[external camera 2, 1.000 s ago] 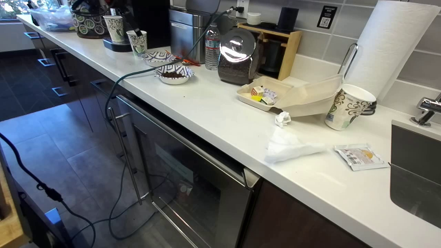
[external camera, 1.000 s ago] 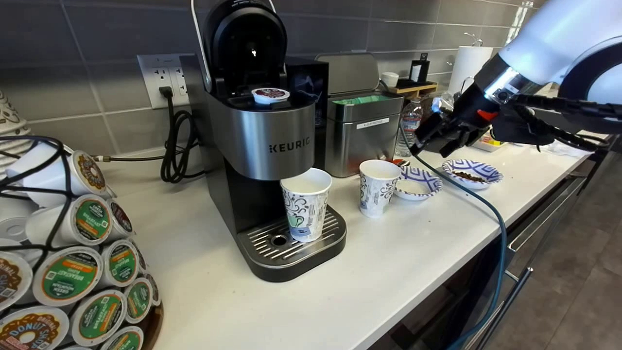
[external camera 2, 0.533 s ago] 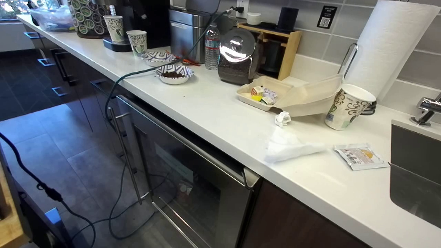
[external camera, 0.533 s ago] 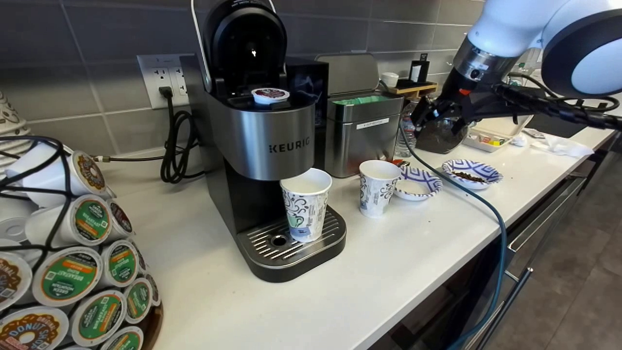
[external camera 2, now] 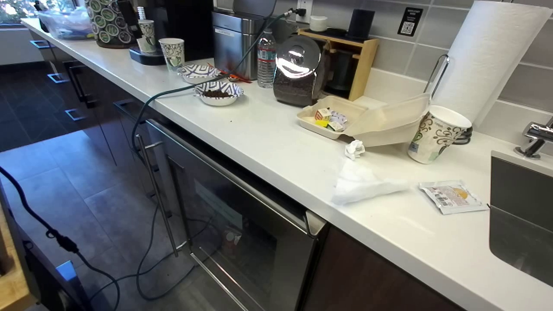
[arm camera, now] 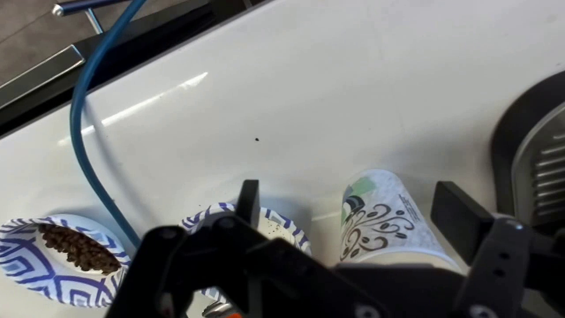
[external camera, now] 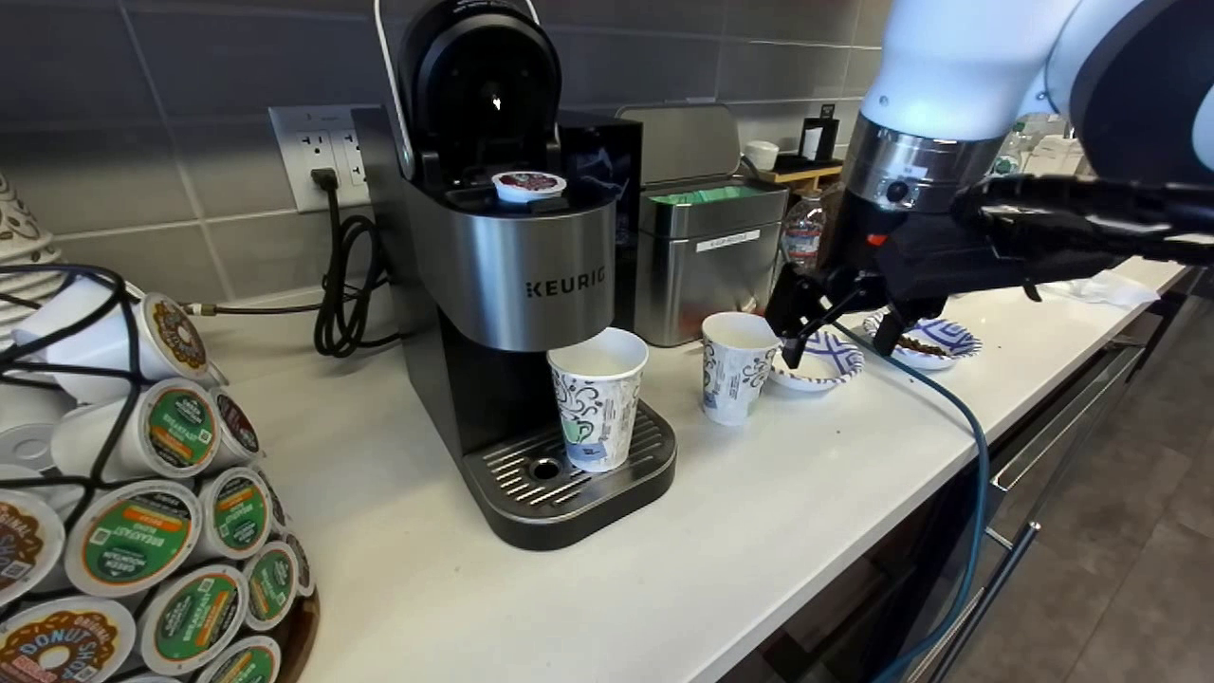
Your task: Move the cup and the bottle to the right
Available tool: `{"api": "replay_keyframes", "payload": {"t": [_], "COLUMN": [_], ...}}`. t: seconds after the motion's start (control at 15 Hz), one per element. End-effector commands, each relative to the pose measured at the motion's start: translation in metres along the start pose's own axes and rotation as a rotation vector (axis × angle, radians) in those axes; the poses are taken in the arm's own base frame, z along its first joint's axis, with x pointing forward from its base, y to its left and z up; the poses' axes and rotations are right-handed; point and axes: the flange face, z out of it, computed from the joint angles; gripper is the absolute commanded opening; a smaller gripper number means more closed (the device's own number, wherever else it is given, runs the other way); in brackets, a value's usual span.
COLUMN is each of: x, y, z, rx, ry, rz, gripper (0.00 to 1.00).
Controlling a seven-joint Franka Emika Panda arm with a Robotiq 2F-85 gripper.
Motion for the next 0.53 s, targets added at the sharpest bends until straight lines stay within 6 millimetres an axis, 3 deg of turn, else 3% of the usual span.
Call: {"api": "replay_keyframes", "payload": {"t": [0.0,0.47], "x": [0.022,0.054], "y": [-0.005,-0.006], "z": [0.004,0.027], "rx": [0.071,0.136], "ry": [0.024,0.143], "rz": [0.099,0.235], "gripper": [1.0,1.0]}}
